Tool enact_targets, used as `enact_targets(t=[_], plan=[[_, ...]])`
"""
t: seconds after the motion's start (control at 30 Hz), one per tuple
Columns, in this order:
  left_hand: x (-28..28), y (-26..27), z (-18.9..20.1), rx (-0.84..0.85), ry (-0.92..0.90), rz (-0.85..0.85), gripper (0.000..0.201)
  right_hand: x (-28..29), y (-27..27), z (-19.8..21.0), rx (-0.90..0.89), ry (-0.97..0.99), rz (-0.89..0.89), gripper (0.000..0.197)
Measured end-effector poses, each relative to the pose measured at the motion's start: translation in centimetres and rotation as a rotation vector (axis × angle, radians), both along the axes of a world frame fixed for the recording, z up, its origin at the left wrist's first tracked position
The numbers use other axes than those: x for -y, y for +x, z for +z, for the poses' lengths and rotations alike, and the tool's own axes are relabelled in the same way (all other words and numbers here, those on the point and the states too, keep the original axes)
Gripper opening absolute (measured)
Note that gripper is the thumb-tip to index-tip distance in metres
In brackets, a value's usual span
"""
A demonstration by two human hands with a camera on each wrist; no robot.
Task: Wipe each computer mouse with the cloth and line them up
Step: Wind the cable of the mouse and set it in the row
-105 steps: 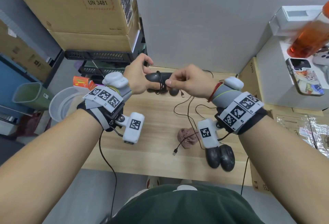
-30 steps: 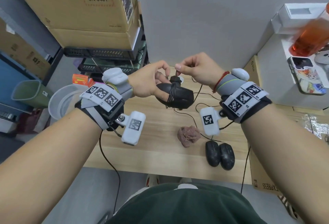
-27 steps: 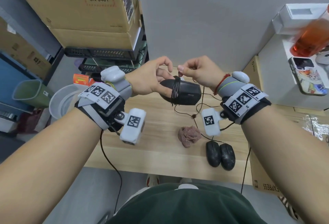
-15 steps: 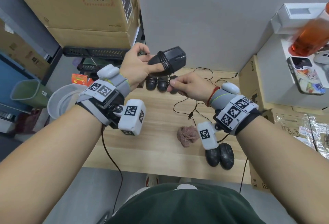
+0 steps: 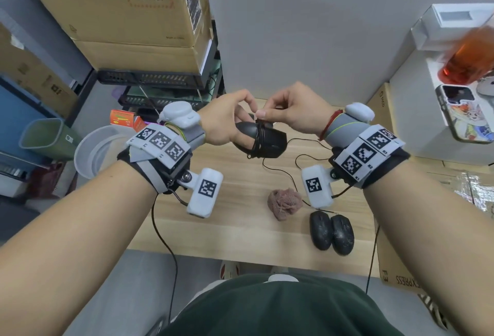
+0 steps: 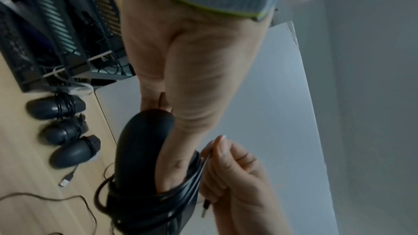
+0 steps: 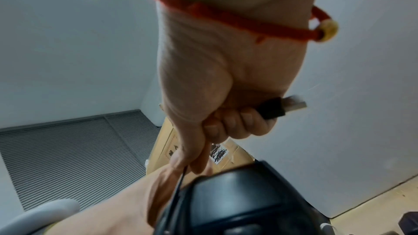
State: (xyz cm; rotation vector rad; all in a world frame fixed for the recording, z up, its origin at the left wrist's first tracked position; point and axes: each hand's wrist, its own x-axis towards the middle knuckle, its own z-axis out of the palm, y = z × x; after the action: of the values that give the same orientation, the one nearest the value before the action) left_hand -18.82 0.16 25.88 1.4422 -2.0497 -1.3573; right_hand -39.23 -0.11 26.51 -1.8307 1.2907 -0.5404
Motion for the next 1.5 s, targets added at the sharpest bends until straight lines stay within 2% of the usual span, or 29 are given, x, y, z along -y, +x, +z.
enact_targets(t=[0.2, 0.27, 0.33, 0.4, 0.5, 0.63, 0.73, 0.87, 0.97, 1.03, 1.07, 1.17, 1.23, 1.3, 1.5], plan=[[-0.3, -0.2, 1.2, -0.298, 0.189, 0.028, 0.063, 0.5, -0.9, -1.8, 0.290, 0.090, -0.168, 0.018], [-0.1, -0.2, 1.2, -0.405, 0.233, 0.100, 0.062, 0.2, -1.4, -2.6, 0.308, 0.100, -0.185, 0.017], [0.2, -0.5, 1.0, -0.506, 0.230, 0.217, 0.058, -0.1, -1.5, -3.4, 0.314, 0.123, -0.224, 0.024], [0.4, -1.0, 0.6, -0.559, 0.205, 0.341, 0.052, -0.4, -1.0, -4.1, 0.402, 0.180, -0.261, 0.021], [0.7, -1.6, -0.5, -0.565, 0.185, 0.487, 0.052, -0.6, 0.1, -4.7, 0.491, 0.258, -0.270, 0.006], [1.3, -2.1, -1.8, -0.531, 0.142, 0.633, 0.055, -1.0, 0.8, -5.0, 0.594, 0.372, -0.219, 0.022], [1.2, -2.3, -2.2, -0.433, 0.132, 0.607, 0.050, -1.1, 1.2, -5.1, 0.561, 0.348, -0.266, 0.019], [0.7, -2.7, -2.0, -0.440, 0.237, 0.559, 0.053, -1.0, 0.7, -5.5, 0.514, 0.297, -0.341, 0.022], [0.6, -2.4, -1.2, -0.479, 0.324, 0.527, 0.034, -1.1, -0.1, -5.3, 0.400, 0.291, -0.265, 0.031], [0.5, -2.1, -0.9, -0.479, 0.412, 0.464, 0.014, -1.2, -0.5, -4.9, 0.337, 0.272, -0.207, 0.021], [0.4, -2.0, -0.8, -0.459, 0.450, 0.417, 0.015, -1.2, -0.7, -4.7, 0.311, 0.263, -0.175, 0.015], [-0.1, -2.2, -1.7, -0.376, 0.442, 0.361, 0.040, -1.1, -0.7, -4.3, 0.228, 0.252, -0.113, 0.011], [-0.3, -2.3, -2.8, -0.365, 0.408, 0.420, 0.040, -1.0, -0.5, -4.6, 0.201, 0.267, -0.136, 0.018], [-0.4, -2.2, -4.0, -0.378, 0.410, 0.520, 0.039, -0.9, -0.1, -5.0, 0.229, 0.300, -0.200, 0.018], [-0.8, -1.7, -6.8, -0.413, 0.510, 0.634, 0.034, -1.5, 0.8, -6.6, 0.323, 0.339, -0.340, 0.024]])
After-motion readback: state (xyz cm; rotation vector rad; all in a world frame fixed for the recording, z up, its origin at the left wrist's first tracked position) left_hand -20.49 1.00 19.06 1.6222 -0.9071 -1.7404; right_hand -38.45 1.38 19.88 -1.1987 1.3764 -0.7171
